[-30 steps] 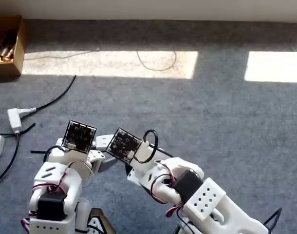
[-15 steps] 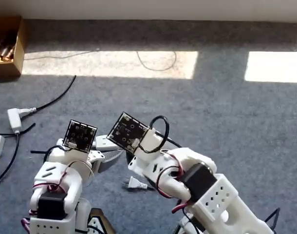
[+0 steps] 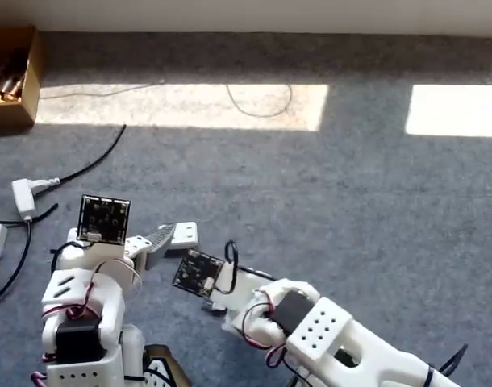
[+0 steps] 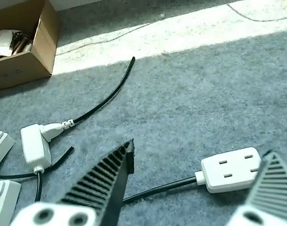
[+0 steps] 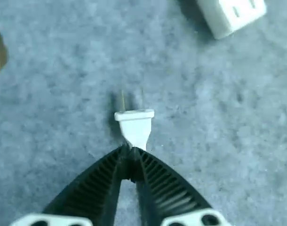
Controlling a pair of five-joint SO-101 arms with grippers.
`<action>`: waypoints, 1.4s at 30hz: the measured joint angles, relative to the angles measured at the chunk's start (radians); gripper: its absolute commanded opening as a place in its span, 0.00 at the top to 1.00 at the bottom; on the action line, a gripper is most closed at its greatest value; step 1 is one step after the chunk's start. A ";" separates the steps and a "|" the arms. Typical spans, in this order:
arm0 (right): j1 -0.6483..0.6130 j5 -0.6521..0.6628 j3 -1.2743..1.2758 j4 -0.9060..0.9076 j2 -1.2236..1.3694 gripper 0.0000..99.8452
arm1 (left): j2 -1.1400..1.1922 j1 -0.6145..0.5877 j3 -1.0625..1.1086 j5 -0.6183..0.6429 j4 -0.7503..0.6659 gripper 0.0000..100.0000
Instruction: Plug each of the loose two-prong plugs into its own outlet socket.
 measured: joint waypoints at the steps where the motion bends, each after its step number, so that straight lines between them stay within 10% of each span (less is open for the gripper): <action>1: -0.003 -0.002 0.003 0.000 -0.002 0.99 | 0.000 0.000 0.000 0.000 0.000 0.61; 17: -0.017 -0.005 0.049 -0.018 0.074 0.80 | 0.000 0.000 0.000 0.000 0.000 0.61; 42: 0.051 0.012 -0.097 -0.140 0.402 0.79 | 0.000 0.017 0.000 0.000 0.005 0.61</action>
